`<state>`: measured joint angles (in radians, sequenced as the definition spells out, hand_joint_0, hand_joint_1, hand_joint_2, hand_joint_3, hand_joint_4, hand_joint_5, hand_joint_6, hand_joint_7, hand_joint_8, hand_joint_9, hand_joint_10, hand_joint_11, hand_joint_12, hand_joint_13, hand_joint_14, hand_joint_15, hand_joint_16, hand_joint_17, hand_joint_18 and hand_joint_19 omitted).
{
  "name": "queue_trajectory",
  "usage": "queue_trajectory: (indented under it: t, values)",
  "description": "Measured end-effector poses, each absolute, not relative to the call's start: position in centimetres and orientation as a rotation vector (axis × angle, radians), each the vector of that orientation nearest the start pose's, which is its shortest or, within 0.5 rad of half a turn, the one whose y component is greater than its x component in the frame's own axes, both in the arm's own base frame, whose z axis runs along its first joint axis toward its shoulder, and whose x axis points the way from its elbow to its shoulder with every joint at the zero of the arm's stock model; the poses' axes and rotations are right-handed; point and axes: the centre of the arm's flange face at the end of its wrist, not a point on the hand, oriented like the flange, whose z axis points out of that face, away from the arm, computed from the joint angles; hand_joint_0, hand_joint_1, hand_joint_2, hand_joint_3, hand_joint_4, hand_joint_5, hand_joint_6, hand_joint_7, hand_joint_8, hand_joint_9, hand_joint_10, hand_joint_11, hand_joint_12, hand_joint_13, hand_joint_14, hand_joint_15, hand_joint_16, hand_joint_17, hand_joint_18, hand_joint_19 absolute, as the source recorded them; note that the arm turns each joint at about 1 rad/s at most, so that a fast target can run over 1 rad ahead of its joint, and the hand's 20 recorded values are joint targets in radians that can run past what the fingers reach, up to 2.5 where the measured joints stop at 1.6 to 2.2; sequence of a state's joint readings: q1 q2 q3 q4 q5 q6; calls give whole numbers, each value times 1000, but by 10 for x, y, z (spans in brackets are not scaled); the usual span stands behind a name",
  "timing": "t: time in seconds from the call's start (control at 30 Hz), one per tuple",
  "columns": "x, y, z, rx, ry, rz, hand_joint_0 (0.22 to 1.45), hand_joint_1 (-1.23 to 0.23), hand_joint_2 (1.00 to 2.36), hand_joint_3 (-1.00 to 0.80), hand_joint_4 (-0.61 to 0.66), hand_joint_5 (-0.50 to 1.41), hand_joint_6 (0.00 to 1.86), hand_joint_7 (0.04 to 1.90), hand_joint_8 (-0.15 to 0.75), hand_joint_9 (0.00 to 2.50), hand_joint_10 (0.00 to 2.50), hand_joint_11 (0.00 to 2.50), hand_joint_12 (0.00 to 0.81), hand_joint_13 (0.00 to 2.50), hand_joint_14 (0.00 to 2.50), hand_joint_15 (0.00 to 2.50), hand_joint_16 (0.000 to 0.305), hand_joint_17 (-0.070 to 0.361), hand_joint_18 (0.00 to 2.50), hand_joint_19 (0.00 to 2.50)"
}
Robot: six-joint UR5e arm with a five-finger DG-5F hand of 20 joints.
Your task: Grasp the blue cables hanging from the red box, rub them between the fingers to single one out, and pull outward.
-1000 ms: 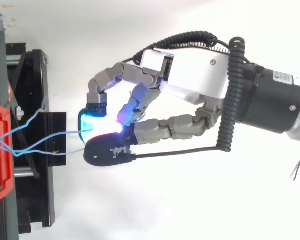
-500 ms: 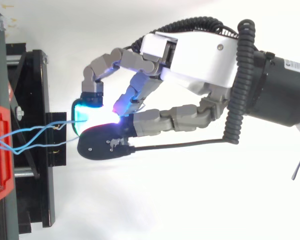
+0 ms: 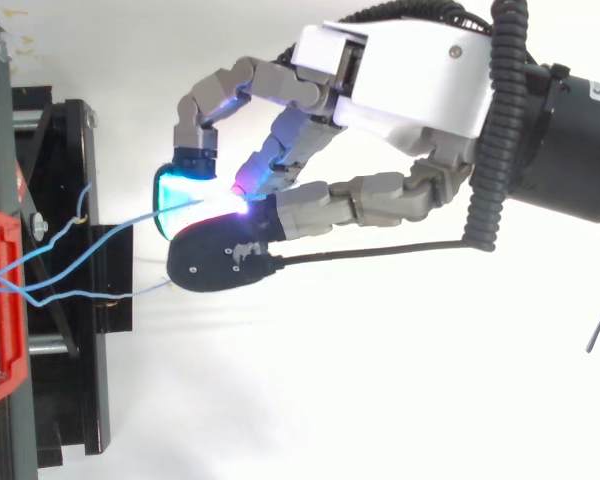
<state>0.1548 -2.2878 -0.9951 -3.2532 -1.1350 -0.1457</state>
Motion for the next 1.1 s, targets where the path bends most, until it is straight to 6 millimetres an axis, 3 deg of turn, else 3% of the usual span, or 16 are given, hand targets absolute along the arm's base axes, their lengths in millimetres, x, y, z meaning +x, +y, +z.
queue_trajectory:
  t: [0.37, 0.53, 0.83, 1.1]
  values:
    - [749, -63, 310, 1341, 1284, 723, 530, -588, 1003, -454, 100, -137, 825, 905, 291, 1074, 24, 687, 382, 956, 25, 596, 49, 111, 776, 579]
    - [749, -63, 310, 1341, 1285, 722, 589, -539, 1010, -361, 78, -130, 814, 959, 288, 1086, 22, 699, 365, 963, 24, 612, 46, 103, 771, 598]
    - [749, -63, 310, 1341, 1284, 724, 583, -626, 1013, -153, 91, -129, 857, 987, 323, 1119, 19, 698, 407, 1006, 20, 580, 53, 119, 860, 558]
    - [749, -63, 310, 1341, 1284, 723, 587, -748, 1014, -107, 113, -137, 883, 964, 318, 1102, 22, 703, 404, 993, 22, 590, 53, 120, 857, 555]
